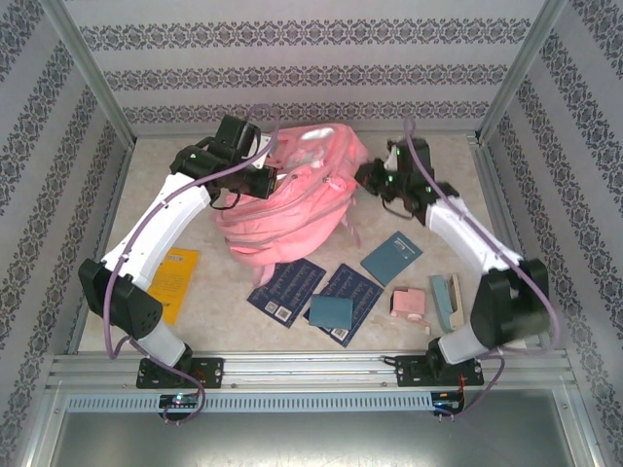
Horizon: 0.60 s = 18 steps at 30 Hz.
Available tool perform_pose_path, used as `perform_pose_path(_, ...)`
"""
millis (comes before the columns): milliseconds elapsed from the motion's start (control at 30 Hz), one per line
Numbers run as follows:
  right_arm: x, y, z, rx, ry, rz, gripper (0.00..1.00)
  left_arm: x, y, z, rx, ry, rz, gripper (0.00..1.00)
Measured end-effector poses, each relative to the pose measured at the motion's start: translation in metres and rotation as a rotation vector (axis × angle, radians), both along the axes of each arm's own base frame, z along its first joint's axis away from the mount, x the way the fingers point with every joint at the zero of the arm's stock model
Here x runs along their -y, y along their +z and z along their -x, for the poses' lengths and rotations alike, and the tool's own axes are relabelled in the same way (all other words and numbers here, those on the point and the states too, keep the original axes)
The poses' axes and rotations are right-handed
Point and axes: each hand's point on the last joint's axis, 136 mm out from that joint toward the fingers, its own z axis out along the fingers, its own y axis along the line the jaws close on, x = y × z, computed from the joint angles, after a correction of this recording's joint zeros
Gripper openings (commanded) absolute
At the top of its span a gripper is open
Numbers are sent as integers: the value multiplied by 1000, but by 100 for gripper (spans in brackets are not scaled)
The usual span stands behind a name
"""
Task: Pack the student bag
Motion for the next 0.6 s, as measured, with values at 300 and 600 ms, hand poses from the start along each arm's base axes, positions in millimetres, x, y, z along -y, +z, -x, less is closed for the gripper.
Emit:
perform_pose_path(300, -52, -74, 96, -77, 95, 119, 34, -27, -57, -7, -103, 80, -142, 0)
perform_pose_path(600, -76, -72, 133, -49, 347, 274, 55, -56, -101, 1, -121, 186, -192, 0)
